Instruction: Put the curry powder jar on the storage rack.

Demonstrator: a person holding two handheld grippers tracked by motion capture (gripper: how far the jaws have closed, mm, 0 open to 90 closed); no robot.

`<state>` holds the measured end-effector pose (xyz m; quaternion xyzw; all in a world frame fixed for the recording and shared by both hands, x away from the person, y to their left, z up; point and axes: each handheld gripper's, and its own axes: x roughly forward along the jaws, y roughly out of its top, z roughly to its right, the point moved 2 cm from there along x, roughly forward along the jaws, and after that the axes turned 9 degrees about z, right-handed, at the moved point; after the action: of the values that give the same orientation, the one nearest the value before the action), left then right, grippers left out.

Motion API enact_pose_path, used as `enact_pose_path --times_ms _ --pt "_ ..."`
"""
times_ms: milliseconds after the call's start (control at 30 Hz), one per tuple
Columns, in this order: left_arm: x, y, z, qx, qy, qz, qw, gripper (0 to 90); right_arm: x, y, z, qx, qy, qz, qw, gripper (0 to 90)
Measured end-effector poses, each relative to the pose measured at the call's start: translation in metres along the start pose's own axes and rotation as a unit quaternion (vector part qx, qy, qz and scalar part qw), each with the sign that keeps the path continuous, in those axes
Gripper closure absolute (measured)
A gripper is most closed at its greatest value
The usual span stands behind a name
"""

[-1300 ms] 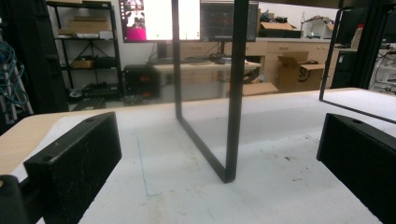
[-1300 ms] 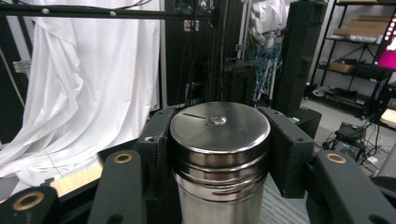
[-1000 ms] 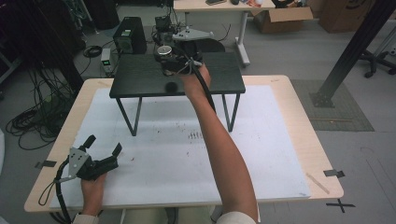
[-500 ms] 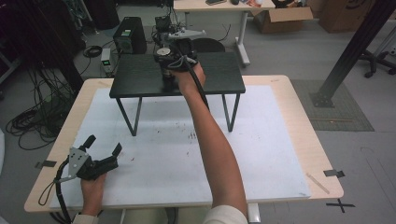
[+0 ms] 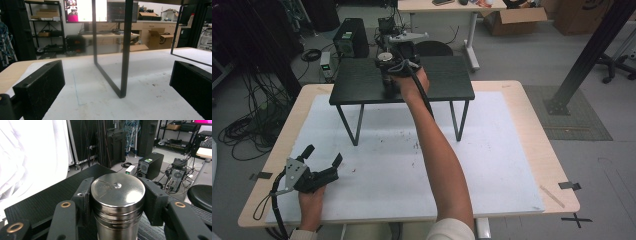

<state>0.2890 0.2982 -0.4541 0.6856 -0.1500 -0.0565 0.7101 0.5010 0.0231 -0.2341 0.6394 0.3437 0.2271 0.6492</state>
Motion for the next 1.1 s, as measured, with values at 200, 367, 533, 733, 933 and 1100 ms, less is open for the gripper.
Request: enact_pose_path --times_ms 200,367,533,733,933,1100 --pt "0.0 0.0 0.0 0.0 0.0 0.0 1.0 0.2 0.0 -0.001 0.0 0.003 -0.001 0.002 1.0 48.4" --pt "0.0 0.0 0.0 0.0 0.0 0.0 1.0 0.2 -0.001 -0.001 -0.001 0.002 -0.004 0.003 1.0 44.2" --pt "0.0 0.0 0.0 -0.001 0.0 0.0 1.0 0.2 -0.002 -0.001 0.0 0.006 -0.005 0.006 1.0 37.5" --pt "0.0 0.0 0.0 -0.001 0.0 0.0 1.0 0.2 -0.007 0.0 0.001 0.017 -0.014 0.014 0.9997 27.4" --pt "0.0 0.0 0.0 -0.001 0.0 0.0 1.0 0.2 -0.016 0.005 0.002 0.013 -0.011 0.03 0.9994 21.7" --pt "0.0 0.0 0.0 -0.001 0.0 0.0 1.0 0.2 -0.022 0.007 0.003 0.01 -0.007 0.036 0.9993 14.4"
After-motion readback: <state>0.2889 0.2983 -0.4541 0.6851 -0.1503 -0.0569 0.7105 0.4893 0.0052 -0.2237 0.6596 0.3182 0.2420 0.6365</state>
